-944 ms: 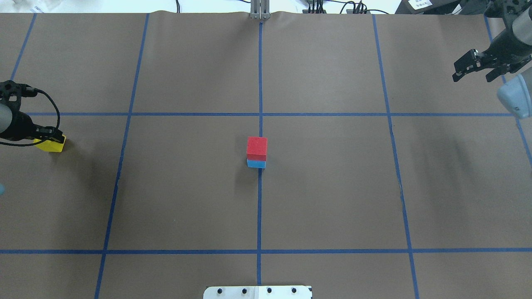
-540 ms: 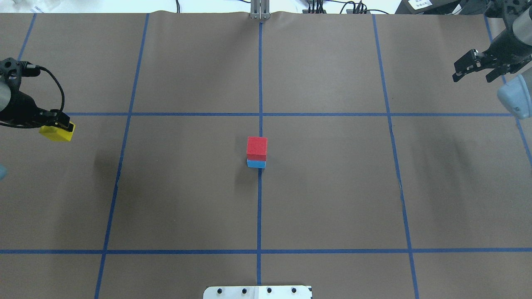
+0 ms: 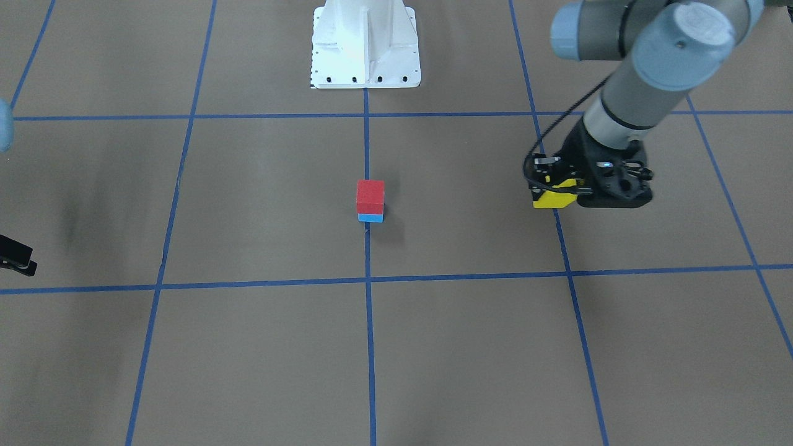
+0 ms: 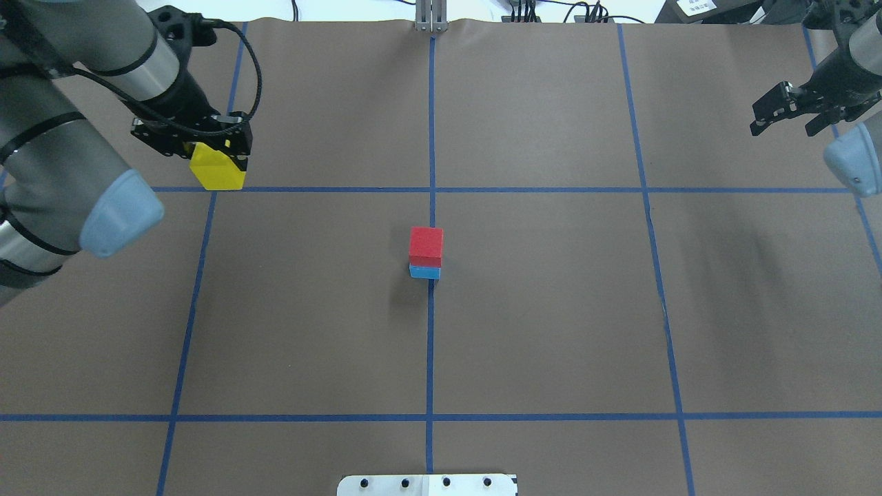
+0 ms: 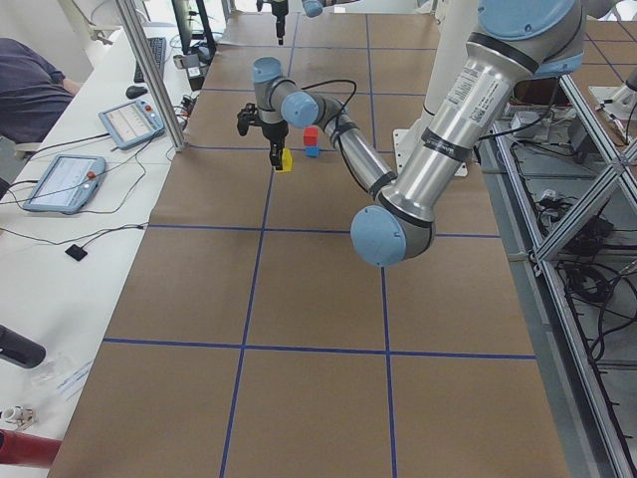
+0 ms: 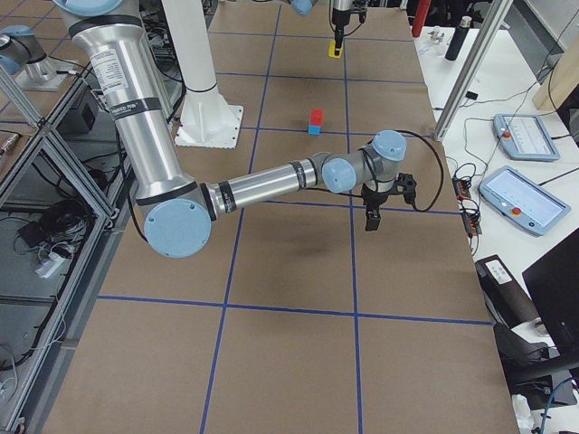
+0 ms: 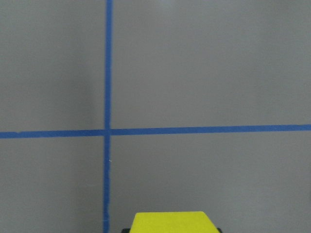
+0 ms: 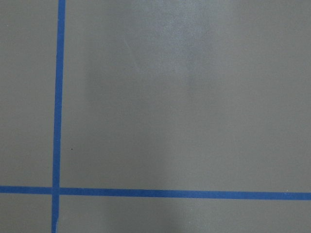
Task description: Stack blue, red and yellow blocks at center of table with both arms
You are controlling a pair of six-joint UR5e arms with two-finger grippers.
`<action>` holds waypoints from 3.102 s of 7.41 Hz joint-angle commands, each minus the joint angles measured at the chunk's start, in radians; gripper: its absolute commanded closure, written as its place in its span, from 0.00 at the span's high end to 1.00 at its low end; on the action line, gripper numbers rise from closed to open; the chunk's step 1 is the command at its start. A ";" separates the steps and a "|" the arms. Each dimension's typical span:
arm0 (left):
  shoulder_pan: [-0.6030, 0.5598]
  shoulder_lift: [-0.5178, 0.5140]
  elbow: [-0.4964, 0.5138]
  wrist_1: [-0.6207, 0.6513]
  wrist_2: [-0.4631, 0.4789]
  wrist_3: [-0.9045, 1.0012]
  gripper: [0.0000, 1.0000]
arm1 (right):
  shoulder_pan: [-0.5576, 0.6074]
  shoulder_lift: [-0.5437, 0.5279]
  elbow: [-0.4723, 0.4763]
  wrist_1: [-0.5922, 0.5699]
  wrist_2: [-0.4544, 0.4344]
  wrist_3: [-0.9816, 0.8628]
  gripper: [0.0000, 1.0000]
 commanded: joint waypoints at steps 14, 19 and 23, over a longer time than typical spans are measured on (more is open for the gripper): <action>0.316 -0.325 0.346 -0.193 0.210 -0.293 0.00 | 0.000 -0.003 0.000 -0.001 0.000 -0.002 1.00; 0.317 -0.319 0.335 -0.192 0.210 -0.298 1.00 | 0.000 -0.003 -0.002 -0.001 0.000 -0.002 1.00; 0.252 -0.179 0.084 -0.141 0.201 -0.284 1.00 | 0.003 -0.004 -0.002 -0.001 0.000 -0.028 1.00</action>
